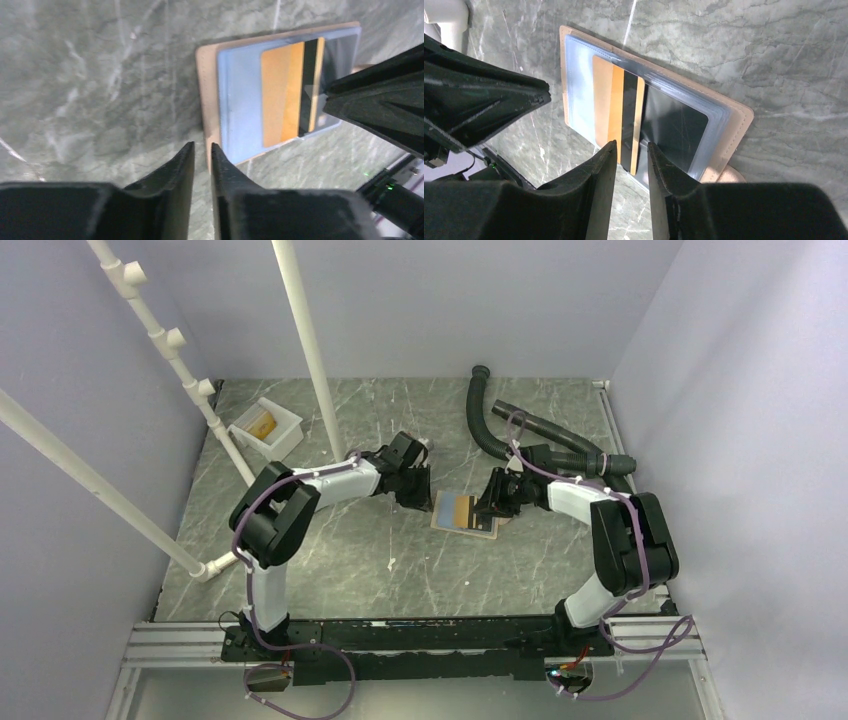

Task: Put the credit cards into the card holder
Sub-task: Insert the credit card into the card holder.

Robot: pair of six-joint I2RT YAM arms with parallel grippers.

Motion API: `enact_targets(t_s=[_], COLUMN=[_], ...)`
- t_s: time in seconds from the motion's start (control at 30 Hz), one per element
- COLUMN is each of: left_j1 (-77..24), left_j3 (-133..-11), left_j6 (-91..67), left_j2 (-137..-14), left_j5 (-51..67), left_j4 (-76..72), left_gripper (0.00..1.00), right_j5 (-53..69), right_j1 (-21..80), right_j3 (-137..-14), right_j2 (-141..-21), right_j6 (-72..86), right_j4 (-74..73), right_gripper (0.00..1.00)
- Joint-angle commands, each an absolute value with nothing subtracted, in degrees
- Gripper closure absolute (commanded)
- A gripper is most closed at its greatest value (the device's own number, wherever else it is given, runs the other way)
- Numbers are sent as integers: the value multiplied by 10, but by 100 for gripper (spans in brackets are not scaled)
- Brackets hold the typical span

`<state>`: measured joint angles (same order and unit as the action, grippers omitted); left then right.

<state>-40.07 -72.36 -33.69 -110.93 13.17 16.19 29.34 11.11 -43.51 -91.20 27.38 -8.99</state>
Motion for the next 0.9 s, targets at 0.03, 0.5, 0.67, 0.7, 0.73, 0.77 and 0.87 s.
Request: enact_targets(t_s=[0.03,0.5,0.67,0.7,0.73,0.77,0.87], left_j1=[-399,-412,-411,-409,-408,-405,-395], left_j3=[-743,-766,-762,-761,-761,-762,-759], left_j6=[-338,-332,-328,-327,-327,-328,-333], left_j2=[-1113,-1172,-1162,-1160,-1161,-1161,-1161], left_j5=[98,87,98,104,108,113,135], left_j4=[194,211,213,211,212,213,213], left_gripper=[89,99,95,94,93,91,88], right_j5=[266,347,300,288,278,269,251], right_j1=[127,178,182,182,182,182,182], right_j3=[-445,-482,-504,-504,-506,-508,-504], right_j2=[-934,-1000,-977,-969,-962,-957,-943], right_j6=[264,332,295,285,277,271,266], right_j4=[-101,24,-37,-51,-68,-84,-111], right_gripper=[69,70,69,68,67,67,64])
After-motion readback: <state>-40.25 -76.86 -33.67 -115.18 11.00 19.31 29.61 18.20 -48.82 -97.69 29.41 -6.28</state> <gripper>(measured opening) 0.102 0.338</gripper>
